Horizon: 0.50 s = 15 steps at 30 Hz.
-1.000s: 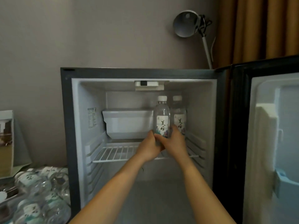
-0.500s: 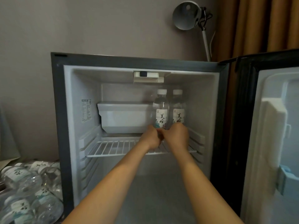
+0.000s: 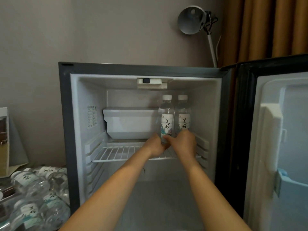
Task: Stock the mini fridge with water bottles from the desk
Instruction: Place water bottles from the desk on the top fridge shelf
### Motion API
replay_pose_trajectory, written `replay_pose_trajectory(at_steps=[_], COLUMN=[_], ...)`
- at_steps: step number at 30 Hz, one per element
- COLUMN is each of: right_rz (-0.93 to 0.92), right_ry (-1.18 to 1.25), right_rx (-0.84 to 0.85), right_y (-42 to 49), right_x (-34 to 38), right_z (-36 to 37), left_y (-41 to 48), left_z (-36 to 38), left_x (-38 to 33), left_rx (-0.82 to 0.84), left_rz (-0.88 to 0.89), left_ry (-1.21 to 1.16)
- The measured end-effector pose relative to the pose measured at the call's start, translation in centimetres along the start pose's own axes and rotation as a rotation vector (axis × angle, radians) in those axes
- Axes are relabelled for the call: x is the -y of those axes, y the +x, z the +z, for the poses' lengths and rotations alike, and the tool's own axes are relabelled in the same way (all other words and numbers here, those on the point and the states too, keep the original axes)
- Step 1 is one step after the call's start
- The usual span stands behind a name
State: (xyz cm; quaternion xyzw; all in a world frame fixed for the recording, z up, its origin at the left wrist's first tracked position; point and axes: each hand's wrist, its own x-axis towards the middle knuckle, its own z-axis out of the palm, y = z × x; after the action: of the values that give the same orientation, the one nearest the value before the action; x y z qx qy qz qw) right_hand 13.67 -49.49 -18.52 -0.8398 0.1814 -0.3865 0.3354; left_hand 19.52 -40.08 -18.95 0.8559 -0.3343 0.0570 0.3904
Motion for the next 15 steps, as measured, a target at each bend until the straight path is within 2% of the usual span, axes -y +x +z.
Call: replay_pose_trajectory(at_steps=[5, 8, 12, 15], right_rz=[-0.099, -0.205, -0.293, -0.292], right_ry=[0.043, 0.13, 0.243, 0.386], right_rx=[-0.098, -0.107, -0.008, 0.13], right_y=[-1.1, -2.7, -6.4, -9.7], right_x=[-0.2, 1.0, 3.0, 5.0], right_z=[0.0, -0.1, 0.8, 2.6], left_y=[-1.8, -4.5, -9.8, -14.4], left_z=[-0.3, -1.1, -2.9, -4.6], left_x=[0.0, -0.5, 0.4, 1.9], left_rx=[-0.029, -0.158, -0.433, -0.578], left_rz=[-0.004, 0.028, 0.013, 0.023], left_ry=[0.12, 0.14, 0.124, 0.087])
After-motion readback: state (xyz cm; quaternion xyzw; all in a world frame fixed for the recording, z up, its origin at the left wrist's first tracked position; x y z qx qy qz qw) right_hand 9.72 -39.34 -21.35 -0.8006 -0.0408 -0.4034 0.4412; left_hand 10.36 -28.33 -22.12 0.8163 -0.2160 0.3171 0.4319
